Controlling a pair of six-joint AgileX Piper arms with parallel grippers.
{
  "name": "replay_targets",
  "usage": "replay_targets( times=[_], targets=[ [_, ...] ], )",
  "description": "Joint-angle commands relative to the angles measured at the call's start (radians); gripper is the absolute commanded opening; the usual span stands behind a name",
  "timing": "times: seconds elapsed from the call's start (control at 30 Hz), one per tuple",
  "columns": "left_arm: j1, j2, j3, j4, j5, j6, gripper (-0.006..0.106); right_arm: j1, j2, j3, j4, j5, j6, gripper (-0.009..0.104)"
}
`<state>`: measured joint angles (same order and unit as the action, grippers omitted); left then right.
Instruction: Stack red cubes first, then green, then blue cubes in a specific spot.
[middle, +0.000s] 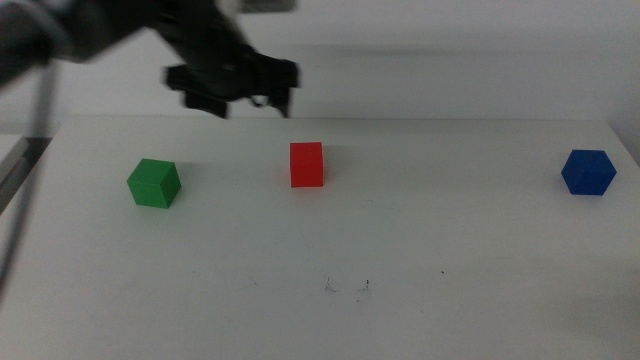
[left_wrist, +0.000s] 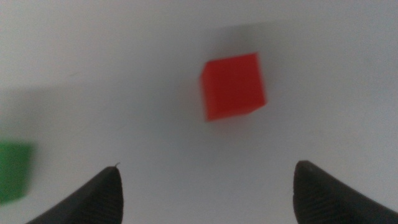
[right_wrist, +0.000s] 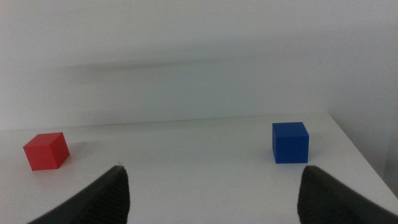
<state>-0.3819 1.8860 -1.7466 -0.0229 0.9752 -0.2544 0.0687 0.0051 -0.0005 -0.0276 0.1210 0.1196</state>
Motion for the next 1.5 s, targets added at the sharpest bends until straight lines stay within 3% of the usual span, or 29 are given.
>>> replay_targets(
  times=[0.0,0.17,0.37,0.9,1.07,1.27,1.33,1.47],
  targets=[
    [-0.035,0.108,-0.096,0.005,-0.019,-0.043,0.094,-0.003,-0.005,0.0,-0.008,-0.011,-0.005,0.093],
    [-0.089,0.298,-0.327,0.062,0.127,-0.177,0.094,-0.003,-0.005,0.0,-0.008,-0.011,-0.005,0.093],
    [-0.097,0.466,-0.51,0.077,0.196,-0.199,0.094,-0.003,-0.005,0.0,-0.008,-0.011,-0.005,0.093],
    [-0.065,0.594,-0.53,0.091,0.056,-0.243,0.092,-0.003,-0.005,0.0,-0.008,-0.011,-0.005,0.093],
    [-0.065,0.622,-0.53,0.094,0.014,-0.215,0.08,-0.003,-0.005,0.0,-0.008,-0.011,-0.005,0.093],
    [-0.065,0.596,-0.539,0.101,0.028,-0.213,0.039,-0.003,-0.005,0.0,-0.008,-0.011,-0.005,0.093],
    [-0.071,0.563,-0.537,0.101,0.077,-0.211,0.031,-0.003,-0.005,0.0,-0.008,-0.011,-0.005,0.093],
    [-0.111,0.456,-0.428,0.138,0.108,-0.215,0.028,-0.003,-0.005,0.0,-0.008,-0.011,-0.005,0.093]
  ],
)
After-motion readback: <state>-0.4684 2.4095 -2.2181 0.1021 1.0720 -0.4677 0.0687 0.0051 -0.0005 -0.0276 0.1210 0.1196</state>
